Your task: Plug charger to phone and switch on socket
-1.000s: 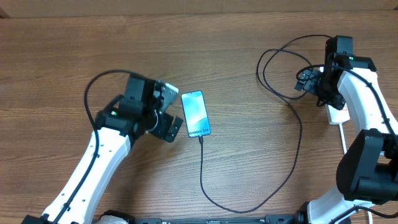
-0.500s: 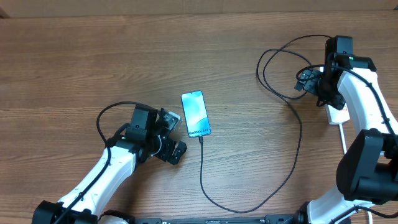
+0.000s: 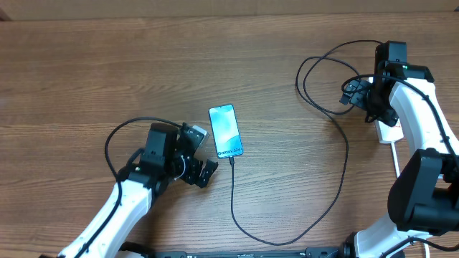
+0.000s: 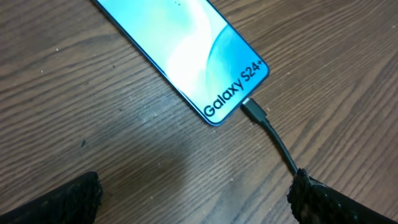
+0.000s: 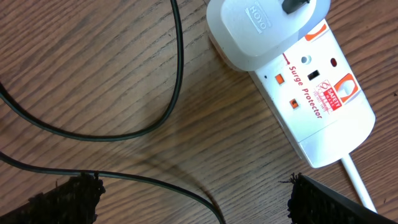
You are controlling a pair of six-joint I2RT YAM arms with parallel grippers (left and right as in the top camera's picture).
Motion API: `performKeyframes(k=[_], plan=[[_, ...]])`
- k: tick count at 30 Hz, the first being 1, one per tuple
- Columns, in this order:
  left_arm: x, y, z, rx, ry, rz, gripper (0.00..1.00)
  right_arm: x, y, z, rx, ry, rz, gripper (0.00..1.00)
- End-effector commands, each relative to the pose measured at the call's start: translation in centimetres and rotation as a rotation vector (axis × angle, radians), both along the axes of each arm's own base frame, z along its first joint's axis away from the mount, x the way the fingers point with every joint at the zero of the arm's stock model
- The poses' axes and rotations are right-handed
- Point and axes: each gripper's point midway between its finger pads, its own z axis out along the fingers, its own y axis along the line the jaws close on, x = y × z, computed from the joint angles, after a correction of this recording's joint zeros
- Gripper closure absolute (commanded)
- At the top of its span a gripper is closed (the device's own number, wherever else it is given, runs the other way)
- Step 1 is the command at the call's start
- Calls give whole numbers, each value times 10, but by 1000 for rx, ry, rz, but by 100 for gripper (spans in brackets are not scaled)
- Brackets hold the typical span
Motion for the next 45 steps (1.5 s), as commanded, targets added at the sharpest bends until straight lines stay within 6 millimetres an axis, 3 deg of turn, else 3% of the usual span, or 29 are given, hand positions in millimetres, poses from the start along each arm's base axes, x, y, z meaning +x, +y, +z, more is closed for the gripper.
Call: performKeyframes(k=[1,15,25,35,39,45], plan=[[-7,-1,8,-43,-47,1,0,3,-4,7,-18,-20,-1,0],[-29,20,21,-122,-231,68,0,3,-4,7,-18,-20,-1,0],[-29,20,35,-190,-480,62,0,3,-4,7,-18,-21,-1,0],[-45,24,39,-215,-590,60,0,3,-4,7,-18,-21,-2,0],[-45,24,53,-229,-652,56,0,3,-4,7,-18,-21,-1,0],[-45,24,53,-230,-653,57,0,3,-4,7,-18,-21,-1,0]])
